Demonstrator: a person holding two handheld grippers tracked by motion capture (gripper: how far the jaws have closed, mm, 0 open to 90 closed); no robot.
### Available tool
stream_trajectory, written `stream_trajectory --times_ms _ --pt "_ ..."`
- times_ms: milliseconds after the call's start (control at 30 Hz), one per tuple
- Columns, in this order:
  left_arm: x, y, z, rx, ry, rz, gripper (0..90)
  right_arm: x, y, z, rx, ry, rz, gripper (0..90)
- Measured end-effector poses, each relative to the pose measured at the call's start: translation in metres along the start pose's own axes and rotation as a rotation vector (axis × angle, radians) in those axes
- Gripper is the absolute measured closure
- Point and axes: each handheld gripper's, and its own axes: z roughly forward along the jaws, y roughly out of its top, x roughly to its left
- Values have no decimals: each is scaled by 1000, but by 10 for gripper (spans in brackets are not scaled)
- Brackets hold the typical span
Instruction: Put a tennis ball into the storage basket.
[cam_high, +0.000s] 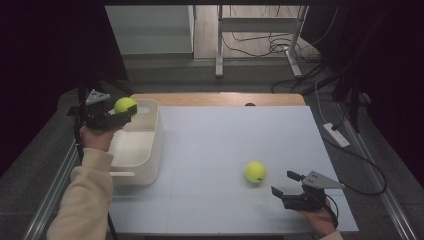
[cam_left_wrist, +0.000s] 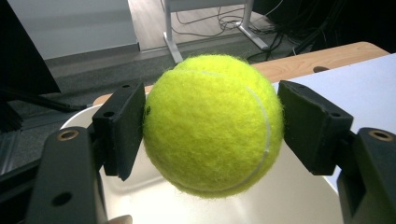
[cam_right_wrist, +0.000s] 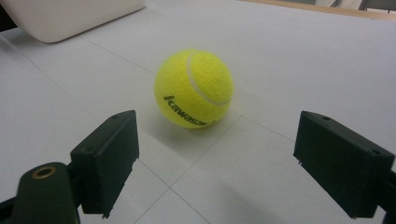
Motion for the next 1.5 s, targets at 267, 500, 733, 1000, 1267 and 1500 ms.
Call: stream_trajectory --times_ms 267,500,733,1000,1267,1500 --pt "0 -3 4 44 17 19 279 0 0 0 -1 1 0 139" --pt "3 -6 10 96 22 16 277 0 0 0 0 1 0 139" --pt "4 -6 10 102 30 19 268 0 0 0 2 3 -1 139" --pt "2 -4 5 55 23 14 123 0 0 0 1 2 0 139" --pt "-2 -3 2 33 -19 12 109 0 0 0 0 2 -1 139" --pt "-5 -3 -1 17 -50 4 103 0 0 0 -1 1 0 140"
